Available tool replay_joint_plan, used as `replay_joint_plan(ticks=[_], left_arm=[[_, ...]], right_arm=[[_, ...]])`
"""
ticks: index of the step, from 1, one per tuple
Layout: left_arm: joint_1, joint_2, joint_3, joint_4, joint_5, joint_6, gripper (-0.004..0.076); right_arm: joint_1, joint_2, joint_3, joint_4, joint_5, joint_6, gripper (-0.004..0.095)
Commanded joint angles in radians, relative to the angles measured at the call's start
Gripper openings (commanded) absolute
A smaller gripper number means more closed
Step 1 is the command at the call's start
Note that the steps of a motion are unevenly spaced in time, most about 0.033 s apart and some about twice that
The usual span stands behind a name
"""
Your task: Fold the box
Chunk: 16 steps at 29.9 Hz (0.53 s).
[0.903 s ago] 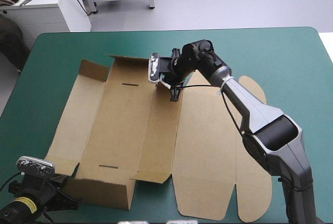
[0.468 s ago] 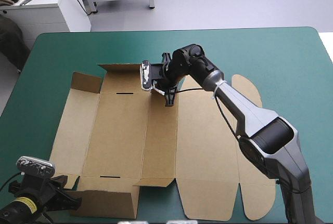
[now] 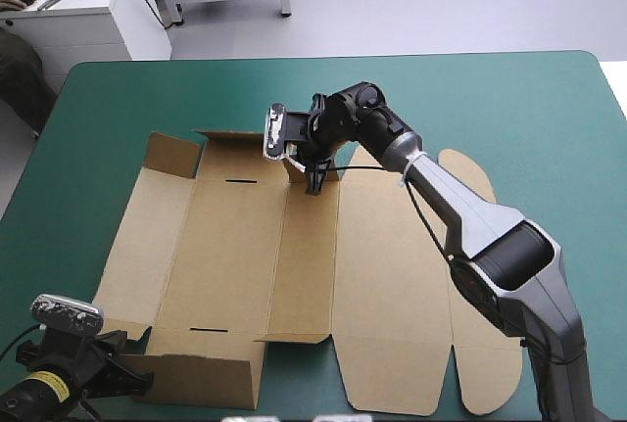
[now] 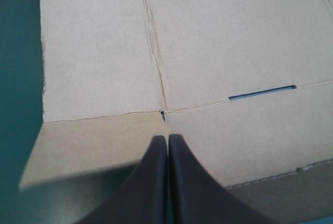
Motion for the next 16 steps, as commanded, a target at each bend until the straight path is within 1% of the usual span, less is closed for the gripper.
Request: replay_joint_plan(ticks=[1,3,6,9,13,16], left_arm=[[-0.004,0.014,-0.024,0.003,-0.055,-0.002,-0.0010],[-0.004,0.014,-0.024,0.003,-0.055,-0.002,-0.0010],[-0.004,0.014,-0.024,0.008,-0.055,-0.002,-0.0010],[-0.004,0.014,-0.024,0.024,-0.055,-0.002,-0.0010],[-0.004,0.014,-0.024,0.038,-0.055,-0.002,-0.0010],[-0.004,0.014,-0.024,0.044,-0.051,-0.002,-0.0010]], right_arm=[[-0.004,-0.076,-0.034,0.001,-0.045,0.003,0.0358],[-0.004,-0.085,-0.034,-0.004,-0.041,0.003,0.0363],[-0.008,-0.115,-0.034,-0.043,-0.012,0.003,0.0363],[-0.039,-0.168,-0.034,-0.082,0.024,0.024,0.0363],[-0.113,-0.258,-0.034,-0.201,0.035,0.226,0.0360],[-0.185,-0.325,-0.034,-0.314,0.063,0.373,0.0308]])
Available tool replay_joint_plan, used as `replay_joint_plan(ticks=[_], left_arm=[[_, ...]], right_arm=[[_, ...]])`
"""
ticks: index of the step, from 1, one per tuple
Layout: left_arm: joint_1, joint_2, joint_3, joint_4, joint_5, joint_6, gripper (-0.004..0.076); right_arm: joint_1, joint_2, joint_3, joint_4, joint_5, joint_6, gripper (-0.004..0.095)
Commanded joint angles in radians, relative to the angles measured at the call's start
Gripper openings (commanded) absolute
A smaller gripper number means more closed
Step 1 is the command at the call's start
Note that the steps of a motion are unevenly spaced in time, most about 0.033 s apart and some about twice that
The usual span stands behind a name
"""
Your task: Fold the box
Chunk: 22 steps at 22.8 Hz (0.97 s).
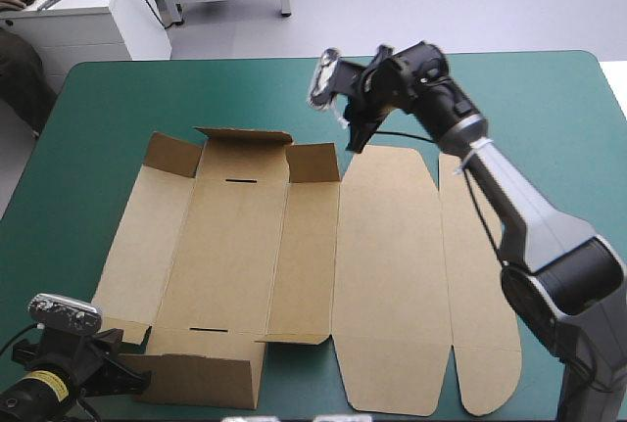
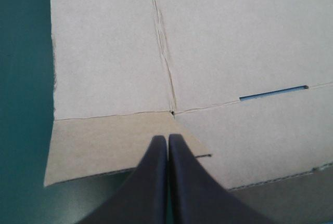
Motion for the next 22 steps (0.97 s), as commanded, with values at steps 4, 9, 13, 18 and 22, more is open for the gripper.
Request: replay_joint_plan(ticks=[4,9,13,18,22], left_arm=[[-0.004,0.014,-0.024,0.017,-0.051,-0.002,-0.0010],[-0.004,0.014,-0.024,0.029,-0.055,-0.002,-0.0010],[-0.004,0.014,-0.024,0.027,-0.055,-0.002,-0.0010],[-0.004,0.014,-0.024,0.014,-0.055,-0.002,-0.0010],[-0.004,0.014,-0.024,0.004,-0.055,-0.002,-0.0010]], right_arm=[[-0.194,-0.232,-0.034,-0.130,0.022,0.207,0.0177],[-0.349,-0.395,0.064,-0.114,0.187,0.475,-0.0014],[-0.387,-0.514,0.264,-0.068,0.187,0.513,-0.0019],[-0.389,-0.701,0.596,-0.056,0.178,0.582,-0.0019],[-0.389,-0.821,0.795,-0.056,0.138,0.630,-0.0019]])
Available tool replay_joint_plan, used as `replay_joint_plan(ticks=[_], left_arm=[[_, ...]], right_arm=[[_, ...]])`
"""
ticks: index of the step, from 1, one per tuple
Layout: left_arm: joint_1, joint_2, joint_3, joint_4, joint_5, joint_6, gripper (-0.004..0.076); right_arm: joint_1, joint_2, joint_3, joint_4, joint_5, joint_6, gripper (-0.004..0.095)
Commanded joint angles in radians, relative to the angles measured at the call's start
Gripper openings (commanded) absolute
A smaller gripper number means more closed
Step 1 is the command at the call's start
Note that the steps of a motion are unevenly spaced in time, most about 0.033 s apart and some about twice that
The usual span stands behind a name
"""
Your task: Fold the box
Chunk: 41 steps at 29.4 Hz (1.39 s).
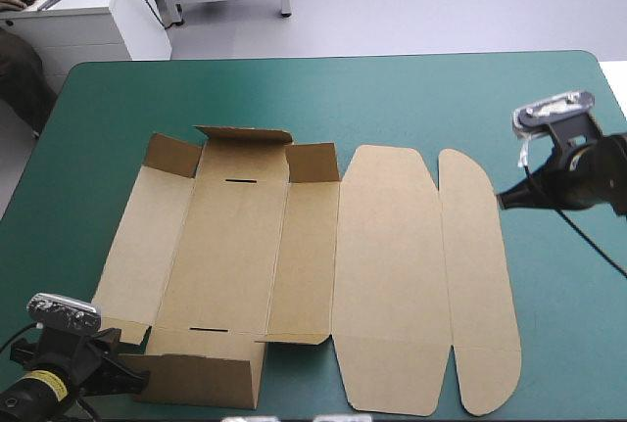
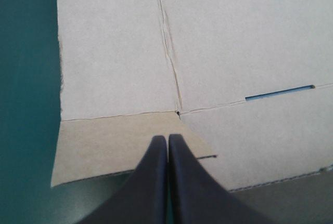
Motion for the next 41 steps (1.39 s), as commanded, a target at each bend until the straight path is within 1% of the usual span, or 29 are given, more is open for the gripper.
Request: replay_joint_plan(ticks=[1,2,5,8,12,18,23,26,30,33,35,36,39,41], left_arm=[[-0.004,0.014,-0.024,-0.017,-0.054,-0.002,-0.0010],[-0.004,0.014,-0.024,-0.019,-0.054,-0.003,-0.0010],[-0.004,0.014,-0.024,-0.023,-0.054,-0.009,-0.0010],[-0.004,0.024,-0.038,-0.027,-0.034,-0.025,-0.0010],[-0.004,0.082,-0.112,-0.028,0.016,-0.025,-0.0010],[-0.004,0.249,-0.317,-0.030,0.022,-0.012,-0.0010],[-0.004,0.414,-0.498,-0.019,0.016,0.061,-0.0010],[-0.004,0.518,-0.597,-0.019,0.018,0.098,-0.0010],[-0.004,0.636,-0.687,-0.019,0.018,0.098,-0.0010],[-0.004,0.712,-0.721,-0.019,0.015,0.098,-0.0010],[-0.003,0.749,-0.729,-0.019,0.015,0.104,-0.0010],[-0.003,0.768,-0.733,-0.019,0.009,0.104,-0.0010],[0.000,0.806,-0.740,-0.019,-0.014,0.098,-0.0010],[0.043,0.832,-0.754,-0.034,-0.018,0.104,-0.0009]], right_arm=[[-0.008,-0.135,0.132,-0.009,-0.062,0.050,-0.0019],[-0.008,-0.186,0.196,-0.013,-0.089,0.071,-0.0019],[-0.008,-0.267,0.272,-0.017,-0.123,0.093,-0.0019],[-0.008,-0.310,0.307,-0.027,-0.116,0.106,-0.0019],[-0.008,-0.317,0.316,-0.045,-0.100,0.125,-0.0020],[-0.008,-0.315,0.332,-0.046,-0.144,0.131,-0.0020],[-0.008,-0.315,0.403,-0.076,-0.204,0.173,-0.0020],[-0.010,-0.315,0.450,-0.094,-0.245,0.167,-0.0020],[-0.057,-0.315,0.475,-0.089,-0.279,0.167,-0.0020],[-0.101,-0.315,0.475,-0.041,-0.263,0.107,-0.0020],[-0.131,-0.315,0.475,0.019,-0.252,0.044,-0.0020],[-0.141,-0.315,0.475,0.068,-0.254,0.022,-0.0020],[-0.144,-0.315,0.475,0.172,-0.263,-0.050,-0.0020],[-0.144,-0.313,0.475,0.199,-0.271,-0.070,-0.0020]])
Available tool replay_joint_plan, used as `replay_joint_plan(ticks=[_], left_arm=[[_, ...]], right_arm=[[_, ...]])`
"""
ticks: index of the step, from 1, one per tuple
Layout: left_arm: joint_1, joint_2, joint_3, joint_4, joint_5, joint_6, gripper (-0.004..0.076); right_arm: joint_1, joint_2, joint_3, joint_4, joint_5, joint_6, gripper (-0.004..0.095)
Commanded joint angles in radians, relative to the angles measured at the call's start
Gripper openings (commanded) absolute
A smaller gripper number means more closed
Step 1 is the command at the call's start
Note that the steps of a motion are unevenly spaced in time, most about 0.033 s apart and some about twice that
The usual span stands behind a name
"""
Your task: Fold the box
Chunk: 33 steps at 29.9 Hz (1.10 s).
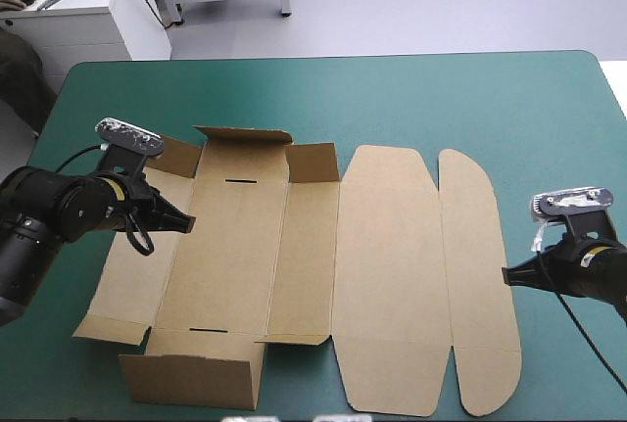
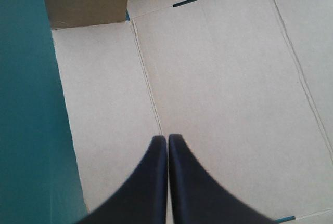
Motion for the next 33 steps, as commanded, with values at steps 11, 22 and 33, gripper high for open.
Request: replay_joint_plan(ticks=[11,22,33], left_arm=[[0.652,0.104,-0.160,-0.469,0.031,0.290,0.0008],[1.096,0.150,-0.176,-0.658,0.182,0.434,0.0008],[1.094,0.162,-0.176,-0.652,0.178,0.507,0.0055]], right_arm=[[-0.010,-0.004,-0.024,0.053,-0.053,-0.050,-0.0020],[-0.010,-0.004,-0.024,0.052,-0.063,-0.048,-0.0020],[-0.010,-0.004,-0.024,0.053,-0.065,-0.048,-0.0020]])
